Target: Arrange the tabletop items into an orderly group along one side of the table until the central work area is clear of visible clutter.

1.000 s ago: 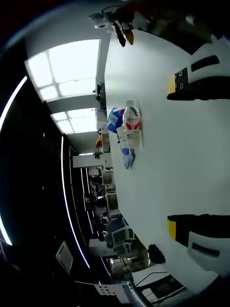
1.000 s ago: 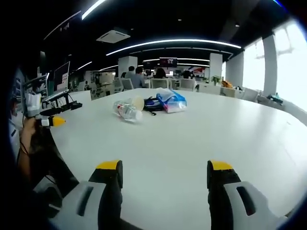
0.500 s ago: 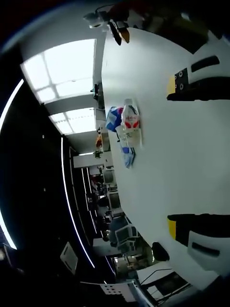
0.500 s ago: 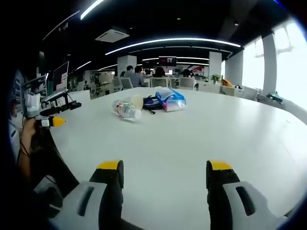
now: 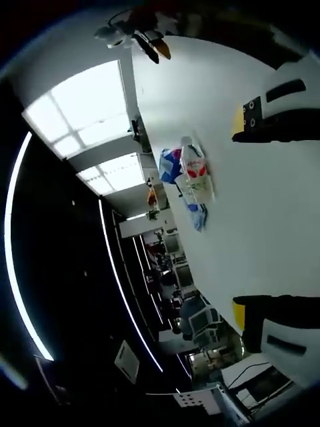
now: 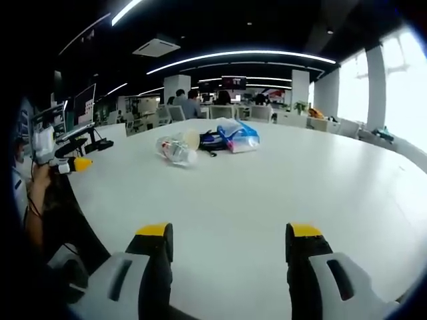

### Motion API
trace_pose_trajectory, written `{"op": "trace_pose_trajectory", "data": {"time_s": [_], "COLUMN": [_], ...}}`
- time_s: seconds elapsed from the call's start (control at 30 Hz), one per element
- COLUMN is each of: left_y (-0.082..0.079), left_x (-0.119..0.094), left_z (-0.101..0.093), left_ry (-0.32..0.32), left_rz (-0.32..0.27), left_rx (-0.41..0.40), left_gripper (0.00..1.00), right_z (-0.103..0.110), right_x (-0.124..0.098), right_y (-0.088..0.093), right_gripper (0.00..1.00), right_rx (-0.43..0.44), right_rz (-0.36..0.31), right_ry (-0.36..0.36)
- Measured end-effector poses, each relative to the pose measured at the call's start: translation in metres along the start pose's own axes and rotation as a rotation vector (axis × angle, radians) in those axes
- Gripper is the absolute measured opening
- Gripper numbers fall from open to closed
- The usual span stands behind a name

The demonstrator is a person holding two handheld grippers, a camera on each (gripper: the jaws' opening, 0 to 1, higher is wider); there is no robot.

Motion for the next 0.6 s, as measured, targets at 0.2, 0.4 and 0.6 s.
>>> {"op": "trace_pose_trajectory", "data": {"time_s": [0.2, 0.4, 0.6], "left_y": [0.002, -0.002, -0.007], "left_x": [0.003, 0.004, 0.005], "left_z": [-0.005, -0.008, -0.012], "left_ry": [-0.010, -0.004, -0.017], "left_rz": [0.009, -0.026, -0.055], "left_rx": [0.060, 0.086, 0.137], "left_gripper": [0.95, 0.95, 0.95], "right_z": [-0.001, -0.002, -0.003], "right_x": [0.000, 0.000, 0.001], "right_y": [0.001, 0.001, 0.002], "right_gripper": [0.65, 0.66, 0.65], "right_rx": [-0.005, -0.009, -0.005], "right_rz": [0.002, -0.004, 0.003], "right_ry": [0.002, 0.006, 0.009]}}
Point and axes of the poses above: the point that each gripper's makers call its tool centre point, and the gripper's own axes: x roughly forward along the fingers, z roughly to its left, y roughly out of its underside, the point moved 7 cm from there along -x, roughly backward along the fingers, and after that the axes turned 13 degrees about -y, right-handed, at the moved point
